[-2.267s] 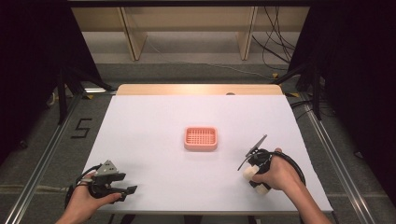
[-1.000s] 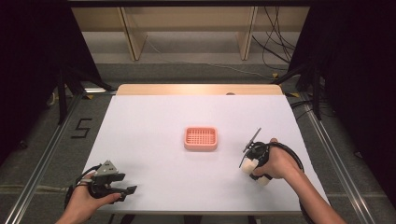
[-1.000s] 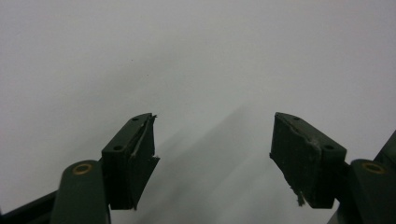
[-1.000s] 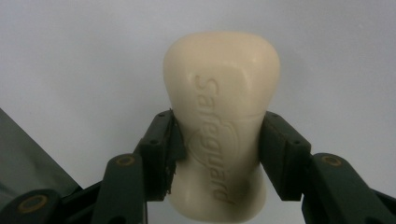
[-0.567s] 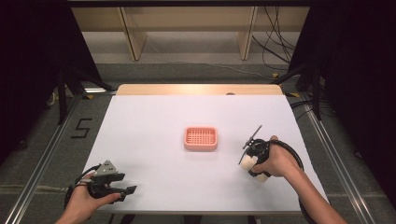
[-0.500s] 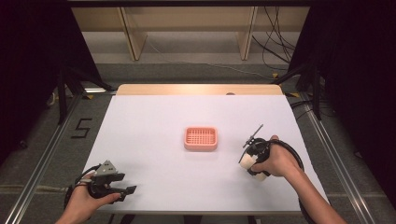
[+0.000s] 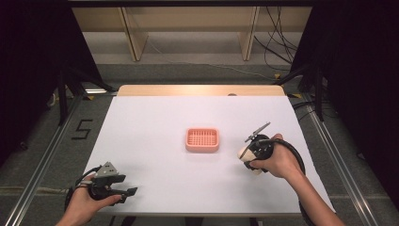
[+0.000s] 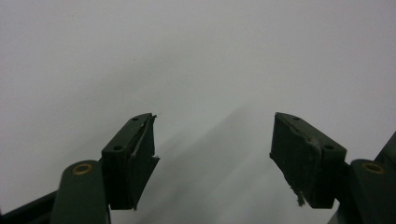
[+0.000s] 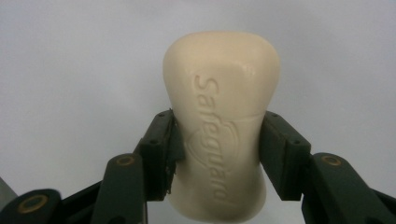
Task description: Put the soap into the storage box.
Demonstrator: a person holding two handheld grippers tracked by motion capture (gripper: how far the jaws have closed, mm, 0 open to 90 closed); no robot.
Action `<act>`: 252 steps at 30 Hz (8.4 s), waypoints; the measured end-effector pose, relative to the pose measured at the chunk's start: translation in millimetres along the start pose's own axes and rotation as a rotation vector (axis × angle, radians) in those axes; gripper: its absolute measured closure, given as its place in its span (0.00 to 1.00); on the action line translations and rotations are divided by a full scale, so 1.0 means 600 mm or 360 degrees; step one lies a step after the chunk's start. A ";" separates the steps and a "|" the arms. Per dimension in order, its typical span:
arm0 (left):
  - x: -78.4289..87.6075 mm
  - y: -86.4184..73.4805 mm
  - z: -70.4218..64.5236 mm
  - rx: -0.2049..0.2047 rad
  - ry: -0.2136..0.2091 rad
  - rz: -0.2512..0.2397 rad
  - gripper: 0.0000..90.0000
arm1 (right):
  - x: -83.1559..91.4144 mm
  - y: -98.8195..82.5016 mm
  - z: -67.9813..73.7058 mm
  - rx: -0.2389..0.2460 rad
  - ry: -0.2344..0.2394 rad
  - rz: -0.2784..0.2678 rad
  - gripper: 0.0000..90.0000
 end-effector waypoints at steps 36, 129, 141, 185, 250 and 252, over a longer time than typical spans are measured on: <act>0.005 -0.004 0.002 0.0015 0.0014 -0.0011 0.33 | 0.010 0.032 0.004 -0.0053 -0.0031 -0.0158 0.56; 0.011 -0.012 0.006 0.0049 0.0024 -0.0017 0.33 | 0.016 0.119 0.008 0.0034 -0.0057 -0.0280 0.56; 0.011 -0.012 0.005 0.0066 0.0012 -0.0029 0.33 | 0.017 0.128 0.012 0.0012 -0.0044 -0.0285 0.56; 0.014 -0.017 0.007 0.0063 0.0037 -0.0031 0.33 | 0.012 0.169 0.013 0.0098 -0.0080 -0.0285 0.56; 0.027 -0.035 0.011 0.0124 0.0061 -0.0049 0.33 | -0.013 0.252 0.027 0.0326 -0.0084 -0.0119 0.56; 0.027 -0.035 0.011 0.0125 0.0061 -0.0050 0.33 | -0.014 0.256 0.027 0.0347 -0.0088 -0.0122 0.56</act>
Point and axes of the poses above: each handheld gripper's, and its own axes: x roughly backward along the jaws, y roughly out of its top, z roughly to its left, the point moved 2 cm from there along -x, roughly forward along the jaws, and after that the axes turned 10 degrees about z, right-handed, at the moved point
